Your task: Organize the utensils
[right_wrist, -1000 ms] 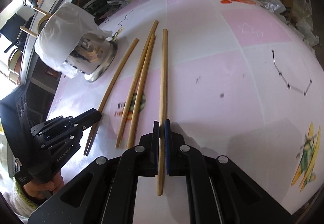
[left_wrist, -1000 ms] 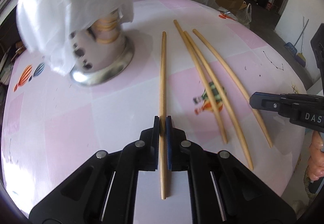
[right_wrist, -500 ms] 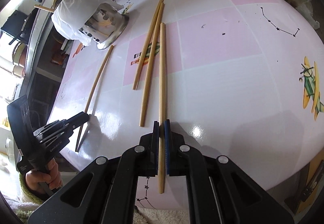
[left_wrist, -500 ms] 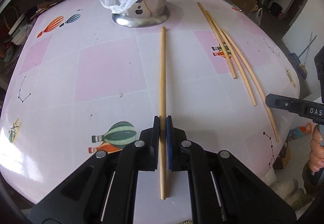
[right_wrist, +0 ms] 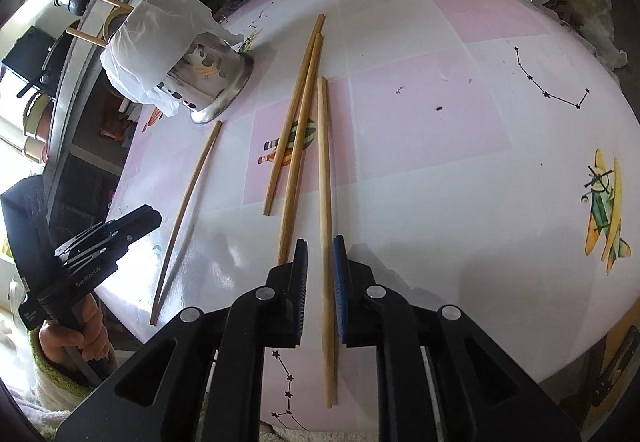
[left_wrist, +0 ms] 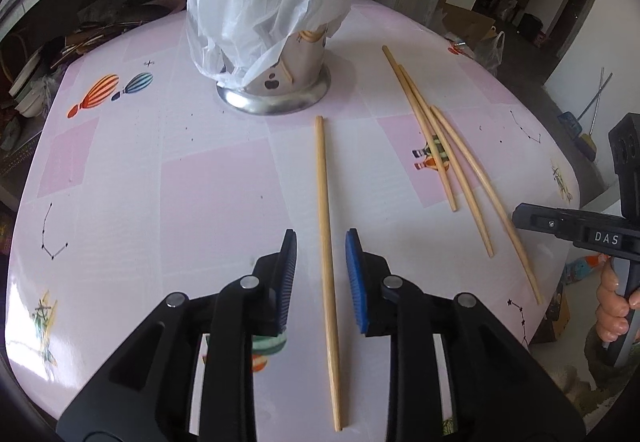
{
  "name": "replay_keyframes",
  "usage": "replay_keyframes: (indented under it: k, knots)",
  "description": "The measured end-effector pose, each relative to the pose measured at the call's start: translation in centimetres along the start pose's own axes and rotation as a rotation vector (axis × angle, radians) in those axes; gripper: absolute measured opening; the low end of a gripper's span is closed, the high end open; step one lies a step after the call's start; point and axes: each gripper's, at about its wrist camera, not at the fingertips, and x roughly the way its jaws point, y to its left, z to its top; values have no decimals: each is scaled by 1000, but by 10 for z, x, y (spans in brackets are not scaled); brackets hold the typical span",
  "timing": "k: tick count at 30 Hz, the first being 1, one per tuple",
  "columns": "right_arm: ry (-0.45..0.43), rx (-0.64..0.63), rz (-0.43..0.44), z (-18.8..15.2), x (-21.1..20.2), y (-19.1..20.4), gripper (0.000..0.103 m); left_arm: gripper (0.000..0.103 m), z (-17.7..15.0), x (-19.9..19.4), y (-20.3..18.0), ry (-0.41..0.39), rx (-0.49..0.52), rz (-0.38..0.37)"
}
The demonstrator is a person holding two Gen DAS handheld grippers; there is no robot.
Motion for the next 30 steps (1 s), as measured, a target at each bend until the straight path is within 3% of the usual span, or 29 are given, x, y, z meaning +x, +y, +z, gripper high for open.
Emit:
replay_keyframes:
  k: [9, 19, 30]
  knots:
    - [-33, -7, -10, 26, 4, 1, 14, 24, 53, 47, -9, 45, 75, 32]
    - [-37, -13, -11, 36, 11, -5, 14, 20, 74, 81, -12, 122, 83, 75]
    - [-55, -28, -28, 38, 11, -2, 14, 6, 65, 82, -18, 48, 58, 114]
